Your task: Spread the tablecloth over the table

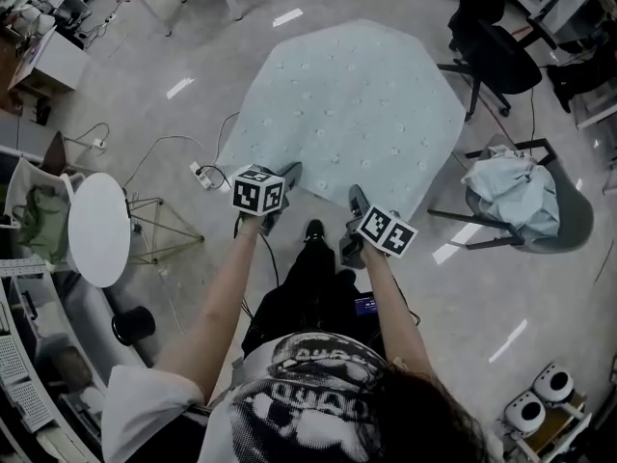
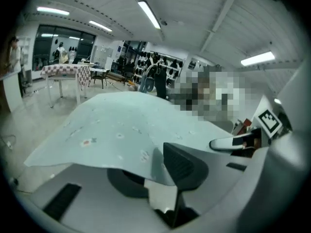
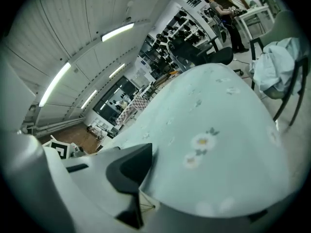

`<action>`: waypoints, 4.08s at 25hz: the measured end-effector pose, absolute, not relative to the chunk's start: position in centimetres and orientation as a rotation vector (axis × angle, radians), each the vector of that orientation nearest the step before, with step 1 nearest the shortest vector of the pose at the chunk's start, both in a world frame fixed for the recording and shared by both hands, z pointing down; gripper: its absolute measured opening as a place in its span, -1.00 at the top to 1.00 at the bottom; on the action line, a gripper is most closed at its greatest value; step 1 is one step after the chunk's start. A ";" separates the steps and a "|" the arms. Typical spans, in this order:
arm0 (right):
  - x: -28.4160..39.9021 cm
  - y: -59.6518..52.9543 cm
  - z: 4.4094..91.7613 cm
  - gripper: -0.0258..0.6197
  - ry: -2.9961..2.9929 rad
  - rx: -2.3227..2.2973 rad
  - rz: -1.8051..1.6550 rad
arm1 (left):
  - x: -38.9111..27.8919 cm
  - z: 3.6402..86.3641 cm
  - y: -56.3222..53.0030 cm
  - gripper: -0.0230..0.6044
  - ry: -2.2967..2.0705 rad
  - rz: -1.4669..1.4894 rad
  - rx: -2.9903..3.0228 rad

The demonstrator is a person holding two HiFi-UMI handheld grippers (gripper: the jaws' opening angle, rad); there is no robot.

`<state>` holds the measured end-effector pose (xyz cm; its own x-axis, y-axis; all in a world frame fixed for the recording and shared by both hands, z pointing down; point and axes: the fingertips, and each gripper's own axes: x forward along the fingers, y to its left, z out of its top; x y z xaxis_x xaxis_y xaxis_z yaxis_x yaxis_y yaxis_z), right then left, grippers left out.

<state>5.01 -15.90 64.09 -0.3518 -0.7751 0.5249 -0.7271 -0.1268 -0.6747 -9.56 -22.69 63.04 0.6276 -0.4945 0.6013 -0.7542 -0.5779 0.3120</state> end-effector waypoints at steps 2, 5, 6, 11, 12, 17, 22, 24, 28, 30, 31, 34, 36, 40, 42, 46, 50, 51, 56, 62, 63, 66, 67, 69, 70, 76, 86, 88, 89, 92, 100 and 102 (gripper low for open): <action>4.6 -15.8 65.5 0.78 2.048 -1.787 -1.546 | -9.7 64.6 -22.5 0.64 -1.007 0.725 2.311; 4.5 -15.8 67.1 0.79 2.047 -1.814 -1.573 | -9.8 66.3 -22.6 0.65 -1.038 0.757 2.293; 4.3 -15.8 67.5 0.78 2.043 -1.809 -1.580 | -9.9 66.8 -22.7 0.65 -1.046 0.758 2.280; 2.6 -16.0 68.7 0.78 2.049 -1.719 -1.652 | -10.8 68.7 -23.6 0.65 -1.085 0.782 2.240; 2.2 -16.0 68.9 0.76 2.054 -1.687 -1.676 | -11.0 69.0 -23.9 0.65 -1.095 0.789 2.234; 0.2 -15.1 69.8 0.56 2.081 -1.541 -1.810 | -11.8 70.4 -24.9 0.62 -1.132 0.806 2.192; 0.0 -12.8 71.2 0.50 2.088 -1.508 -1.884 | -11.9 70.6 -24.9 0.52 -1.146 0.764 2.202; 0.2 -12.1 71.5 0.51 2.115 -1.499 -1.892 | -12.0 70.5 -24.9 0.44 -1.158 0.735 2.174; 0.3 -11.4 71.0 0.52 2.153 -1.466 -1.881 | -12.5 70.3 -24.4 0.27 -1.177 0.735 2.136; 0.3 -11.2 70.4 0.52 2.173 -1.446 -1.871 | -12.8 70.3 -23.7 0.20 -1.177 0.745 2.119; 0.3 -11.1 70.1 0.52 2.190 -1.439 -1.862 | -12.9 70.2 -23.2 0.19 -1.175 0.749 2.110; 0.6 -10.7 69.1 0.53 2.261 -1.441 -1.802 | -13.1 70.2 -21.3 0.17 -1.172 0.772 2.089; 1.0 -10.7 68.4 0.54 2.302 -1.446 -1.750 | -13.1 70.2 -19.8 0.17 -1.169 0.793 2.082; 1.8 -10.7 66.4 0.54 2.337 -1.435 -1.664 | -12.7 69.6 -17.2 0.16 -1.165 0.793 2.107; 2.2 -10.4 65.2 0.54 2.362 -1.434 -1.617 | -12.1 68.6 -16.5 0.16 -1.159 0.780 2.134; 3.3 -8.9 63.2 0.54 2.415 -1.432 -1.529 | -10.1 65.9 -15.2 0.16 -1.130 0.723 2.203; 4.2 -7.3 61.3 0.54 2.466 -1.443 -1.435 | -8.1 62.7 -13.2 0.18 -1.086 0.635 2.269; 4.4 -6.8 60.9 0.54 2.479 -1.450 -1.411 | -7.6 62.1 -12.5 0.19 -1.073 0.620 2.282; 6.0 -4.6 59.4 0.55 2.455 -1.476 -1.365 | -4.9 59.9 -9.1 0.21 -1.005 0.577 2.332; 7.5 -3.4 57.0 0.57 2.353 -1.460 -1.327 | -2.1 58.2 -5.4 0.22 -0.898 0.552 2.382; 7.7 -3.3 56.7 0.60 2.343 -1.460 -1.316 | -1.8 57.9 -5.0 0.22 -0.885 0.551 2.390; 8.0 -2.9 56.2 0.60 2.324 -1.460 -1.300 | -0.9 56.8 -4.5 0.23 -0.858 0.537 2.419; 8.0 -2.7 56.1 0.60 2.325 -1.460 -1.295 | -0.8 56.4 -4.3 0.23 -0.852 0.530 2.429; 7.6 -2.3 55.9 0.60 2.336 -1.465 -1.281 | -0.9 55.5 -4.0 0.23 -0.841 0.519 2.447; 7.4 -2.1 55.7 0.60 2.343 -1.468 -1.271 | -1.0 55.1 -3.8 0.23 -0.834 0.515 2.456; 4.8 -0.9 53.6 0.61 2.386 -1.444 -1.194 | -2.5 53.4 -2.9 0.24 -0.797 0.495 2.498; -1.6 0.6 48.8 0.68 2.402 -1.442 -0.988 | -8.4 50.1 -2.3 0.45 -0.747 0.390 2.606; -3.1 0.7 48.5 0.72 2.396 -1.465 -0.972 | -9.9 49.7 -2.0 0.48 -0.735 0.375 2.623; -3.8 0.9 48.3 0.74 2.399 -1.479 -0.961 | -10.6 49.5 -1.8 0.49 -0.727 0.370 2.634; -5.9 1.8 48.0 0.77 2.426 -1.535 -0.913 | -12.5 48.9 -1.0 0.56 -0.695 0.345 2.662; -10.6 4.3 46.8 0.96 2.420 -1.681 -0.800 | -17.6 48.0 1.6 0.81 -0.619 0.320 2.732; -11.1 4.8 46.5 0.96 2.431 -1.694 -0.769 | -18.0 47.9 2.3 0.86 -0.581 0.331 2.744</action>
<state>-11.13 4.83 46.46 -0.3854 -0.8978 0.2133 -0.8572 0.2627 -0.4429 -18.02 2.31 47.93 0.8908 -0.3531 0.2861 -0.4262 -0.8676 0.2561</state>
